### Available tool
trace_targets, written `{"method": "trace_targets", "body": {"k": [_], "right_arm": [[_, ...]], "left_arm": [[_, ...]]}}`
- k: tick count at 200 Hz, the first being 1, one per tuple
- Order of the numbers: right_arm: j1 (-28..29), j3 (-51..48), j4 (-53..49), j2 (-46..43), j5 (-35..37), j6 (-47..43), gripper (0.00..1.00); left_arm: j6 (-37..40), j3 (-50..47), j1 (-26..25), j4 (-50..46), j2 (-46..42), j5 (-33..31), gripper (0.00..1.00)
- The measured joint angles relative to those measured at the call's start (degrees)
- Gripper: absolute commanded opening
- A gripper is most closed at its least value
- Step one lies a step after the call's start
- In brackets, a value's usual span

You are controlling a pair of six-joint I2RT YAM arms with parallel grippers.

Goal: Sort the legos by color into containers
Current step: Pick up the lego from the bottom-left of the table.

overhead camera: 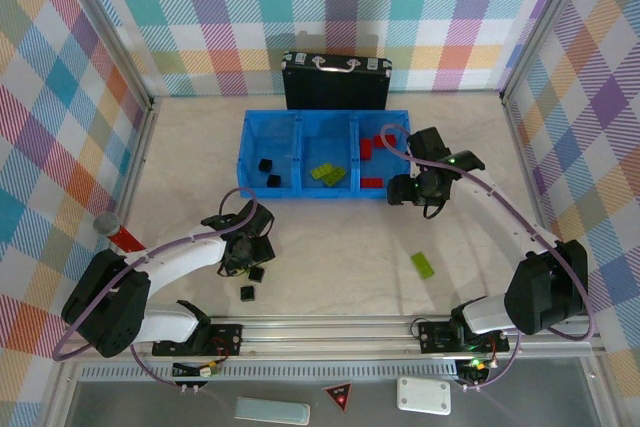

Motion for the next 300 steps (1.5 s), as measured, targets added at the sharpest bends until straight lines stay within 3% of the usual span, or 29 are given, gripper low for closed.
{"method": "trace_targets", "body": {"k": [63,129,300], "right_arm": [[0.00,-0.02,-0.26,-1.18,0.02,0.00,0.72],[0.00,-0.33,-1.36,-3.13,0.66,0.04,0.72],[0.00,-2.78,-6.51,-12.81,4.15,2.25,0.73]], "left_arm": [[0.28,0.61,-0.04,-0.37,-0.09,-0.02,0.69],[2.64,8.39,-0.04,-2.21,2.12,-0.31,0.69],[11.78,46.47,-1.75,-4.98,26.43,1.07,0.68]]}}
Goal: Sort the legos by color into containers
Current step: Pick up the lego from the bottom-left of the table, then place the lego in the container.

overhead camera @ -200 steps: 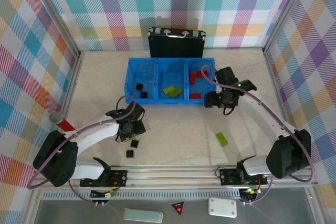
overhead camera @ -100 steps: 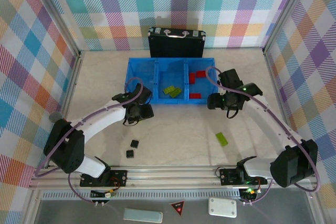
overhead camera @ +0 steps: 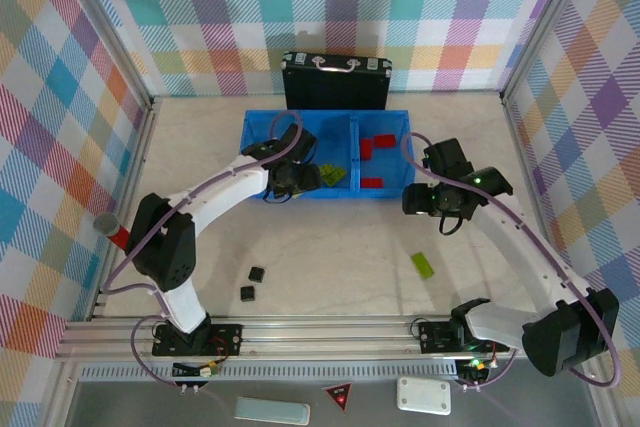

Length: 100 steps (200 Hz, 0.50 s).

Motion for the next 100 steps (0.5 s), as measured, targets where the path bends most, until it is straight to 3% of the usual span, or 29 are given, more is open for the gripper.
{"method": "trace_targets", "body": {"k": [100], "right_arm": [[0.00,-0.55,-4.24,-4.85,2.43,0.81,0.73]], "left_arm": [[4.48,20.74,-0.15,-0.90,15.17,-4.81,0.68]]}}
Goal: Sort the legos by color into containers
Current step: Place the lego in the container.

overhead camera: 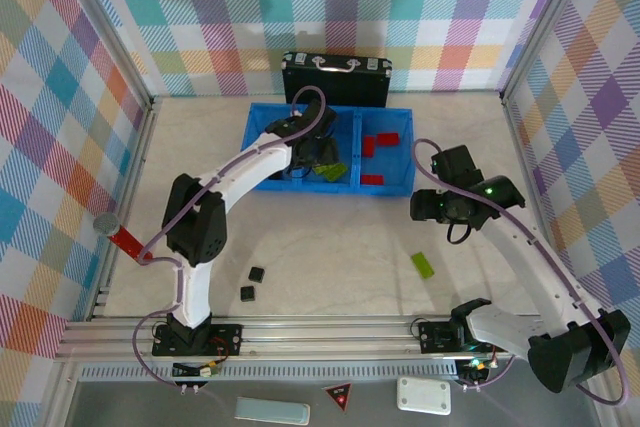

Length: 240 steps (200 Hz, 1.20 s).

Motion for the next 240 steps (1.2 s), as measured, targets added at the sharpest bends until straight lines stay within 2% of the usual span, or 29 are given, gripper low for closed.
{"method": "trace_targets", "body": {"k": [100,201,240], "right_arm": [[0.00,0.00,-3.19,-2.89,0.79,1.20,0.73],[0.00,0.02,-4.11,-2.91,0.79,1.20,0.73],[0.00,0.02,-4.15,-2.91,0.76,1.20,0.73]], "left_arm": [[2.58,16.46,1.46,1.88,13.05,-2.12,0.66],[3.76,18.43,2.99,7.34,21.77,-3.72,0.65],[3.34,18.43,3.02,7.17,23.82,-3.54,0.69]]}}
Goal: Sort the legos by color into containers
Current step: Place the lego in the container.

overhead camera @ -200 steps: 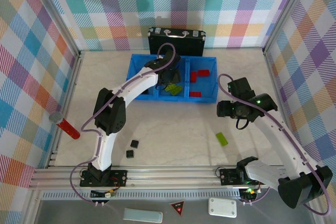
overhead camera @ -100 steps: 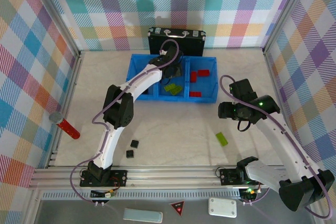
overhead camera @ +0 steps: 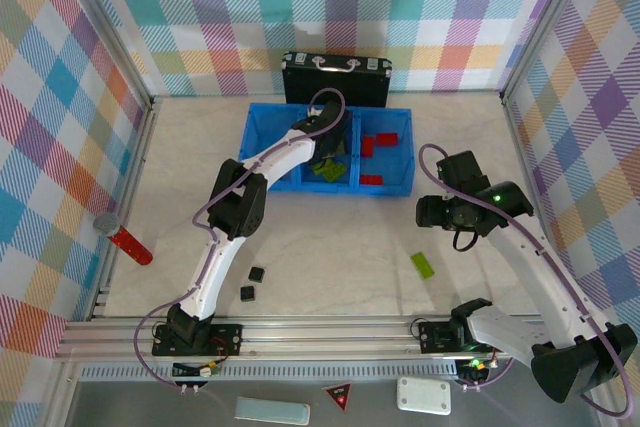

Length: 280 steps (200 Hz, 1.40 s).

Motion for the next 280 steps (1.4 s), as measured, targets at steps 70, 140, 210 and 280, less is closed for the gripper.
{"method": "trace_targets", "body": {"k": [70,140,210,280], "right_arm": [[0.00,0.00,-0.07,-0.90,0.00,0.02,0.73],[0.00,0.00,-0.07,-1.70,-0.04,0.00,0.73],[0.00,0.00,-0.04,-1.70,-0.72,0.02,0.73],[0.00,-0.02,0.24,-1.68,-1.64,0.02,0.73]], "left_arm": [[0.48,-0.04,0.02,0.02,0.50,0.37,0.82],[0.20,-2.69,0.04,0.31,-1.25,0.42,0.82],[0.26,-2.82,0.11,-0.44,-6.25,1.36,0.72],[0.26,-2.78,0.11,-0.74,-10.99,2.43,0.68]]}}
